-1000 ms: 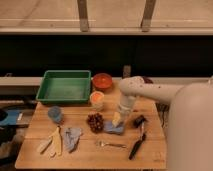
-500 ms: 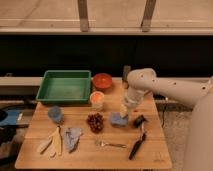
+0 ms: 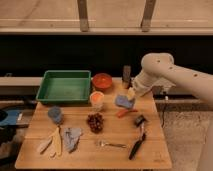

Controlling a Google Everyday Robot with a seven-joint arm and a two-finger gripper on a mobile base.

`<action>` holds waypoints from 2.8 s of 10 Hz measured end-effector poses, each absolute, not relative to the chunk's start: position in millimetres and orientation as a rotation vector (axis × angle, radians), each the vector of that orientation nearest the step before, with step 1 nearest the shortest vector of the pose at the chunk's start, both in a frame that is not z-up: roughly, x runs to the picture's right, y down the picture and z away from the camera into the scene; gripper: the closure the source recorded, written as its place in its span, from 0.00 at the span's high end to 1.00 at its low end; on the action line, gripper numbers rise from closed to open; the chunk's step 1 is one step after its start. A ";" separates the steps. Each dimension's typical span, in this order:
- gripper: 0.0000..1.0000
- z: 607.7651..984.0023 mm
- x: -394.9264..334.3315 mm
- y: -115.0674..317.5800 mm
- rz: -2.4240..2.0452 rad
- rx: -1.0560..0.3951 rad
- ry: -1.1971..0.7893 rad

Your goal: Wipe red bowl with sponge

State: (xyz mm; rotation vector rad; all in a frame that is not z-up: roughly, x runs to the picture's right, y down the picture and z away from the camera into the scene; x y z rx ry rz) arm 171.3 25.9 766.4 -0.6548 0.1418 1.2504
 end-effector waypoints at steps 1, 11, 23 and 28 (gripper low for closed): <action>0.00 761.8 171.9 5.8 1.266 -0.631 0.111; 0.00 749.3 163.5 -49.4 1.307 -0.560 0.003; 0.00 846.8 79.2 -107.3 1.297 -0.614 -0.236; 0.00 850.2 81.6 -105.5 1.306 -0.611 -0.228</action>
